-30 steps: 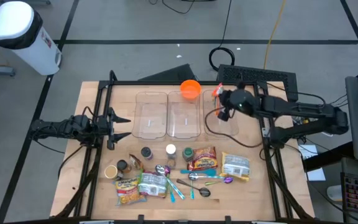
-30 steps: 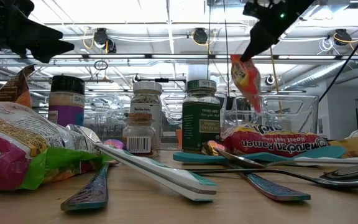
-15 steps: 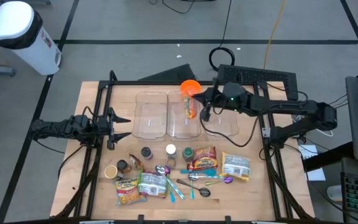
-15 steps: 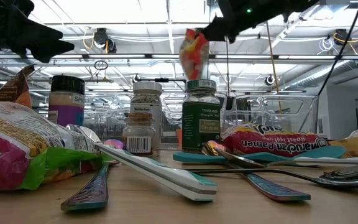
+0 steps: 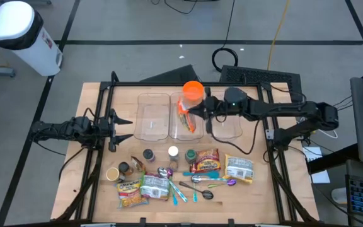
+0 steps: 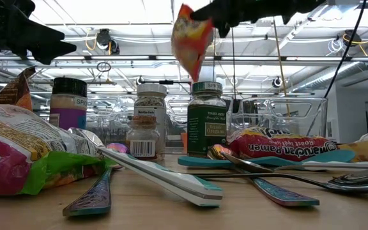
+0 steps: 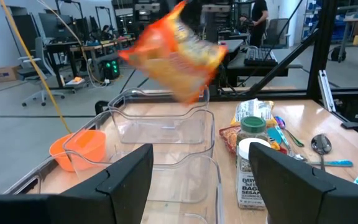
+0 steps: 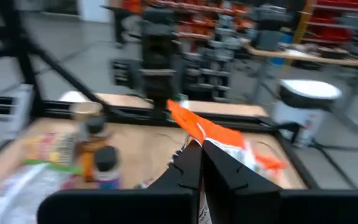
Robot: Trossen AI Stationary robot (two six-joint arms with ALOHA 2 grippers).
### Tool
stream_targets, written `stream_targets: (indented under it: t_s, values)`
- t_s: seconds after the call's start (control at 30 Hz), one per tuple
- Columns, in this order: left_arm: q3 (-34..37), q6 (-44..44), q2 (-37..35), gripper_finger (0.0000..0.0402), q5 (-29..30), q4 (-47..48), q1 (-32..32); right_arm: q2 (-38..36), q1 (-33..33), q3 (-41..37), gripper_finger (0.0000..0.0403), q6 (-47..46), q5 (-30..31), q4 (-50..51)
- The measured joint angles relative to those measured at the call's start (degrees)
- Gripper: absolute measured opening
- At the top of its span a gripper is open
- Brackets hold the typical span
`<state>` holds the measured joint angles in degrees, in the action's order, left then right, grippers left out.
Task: Pick & Place Food Item
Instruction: Put the orange noodle pack into the left transparent bin
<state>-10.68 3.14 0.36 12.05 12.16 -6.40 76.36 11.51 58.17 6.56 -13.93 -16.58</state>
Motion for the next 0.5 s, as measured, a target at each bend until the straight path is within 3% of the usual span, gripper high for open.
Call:
stream_targets:
  t_s: [0.23,0.5]
  values:
    - [0.0,0.0,0.0,0.0271,0.0,0.0,0.0,-1.8,-0.4,0.0,0.0,0.2,-7.4,0.5]
    - [0.0,5.8,0.0,0.0271,0.0,-5.1,0.0,-2.0,0.6,0.0,0.0,3.0,-7.6,0.6]
